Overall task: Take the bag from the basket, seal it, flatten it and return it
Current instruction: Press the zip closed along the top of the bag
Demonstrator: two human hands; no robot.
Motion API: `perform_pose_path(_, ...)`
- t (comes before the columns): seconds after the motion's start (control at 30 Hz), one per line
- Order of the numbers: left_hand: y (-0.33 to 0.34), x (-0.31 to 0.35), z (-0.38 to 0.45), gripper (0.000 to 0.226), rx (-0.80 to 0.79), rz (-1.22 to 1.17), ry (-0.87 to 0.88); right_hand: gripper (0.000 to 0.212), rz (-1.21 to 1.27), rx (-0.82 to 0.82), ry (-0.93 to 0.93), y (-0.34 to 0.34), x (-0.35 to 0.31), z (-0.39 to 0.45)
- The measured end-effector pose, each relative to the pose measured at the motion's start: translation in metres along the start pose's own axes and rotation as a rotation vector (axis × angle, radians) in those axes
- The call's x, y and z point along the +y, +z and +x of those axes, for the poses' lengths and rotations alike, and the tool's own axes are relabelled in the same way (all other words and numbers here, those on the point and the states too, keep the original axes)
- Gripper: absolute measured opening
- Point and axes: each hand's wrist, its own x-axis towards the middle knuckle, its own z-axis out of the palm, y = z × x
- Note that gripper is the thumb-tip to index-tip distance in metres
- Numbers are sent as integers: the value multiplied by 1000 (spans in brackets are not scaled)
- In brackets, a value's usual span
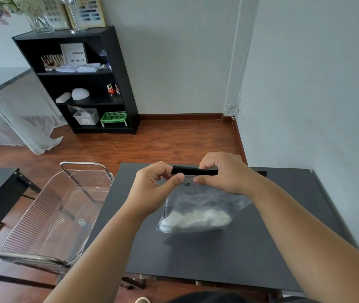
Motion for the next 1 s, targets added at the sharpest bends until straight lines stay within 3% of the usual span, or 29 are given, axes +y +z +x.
perform_pose_path(0.2,2,2,1,5,-62,46,39,18,20,-23,-51,1,1,1)
perform_pose_path(0.47,2,0,5,9,-9,106,96,19,-29,-52,5,2,12,0)
perform_pose_path(0.6,-11,-8,5,34,74,66,21,34,-189,-7,136,-13,39,-9)
perform_pose_path(0.67,-20,-19,5,33,95,32,-49,25,-164,26,198,-21,52,-16)
perform_pose_path(0.8,-33,-46,5,4,88,-49,-263,10,43,78,251,-24,66,-27)
perform_pose_path(0.87,-35,-55,5,7,58,12,-320,11,164,100,237,-19,67,-28)
perform_pose_path(1.0,-40,-53,14,17,2,322,-180,15,222,115,195,-10,70,-27)
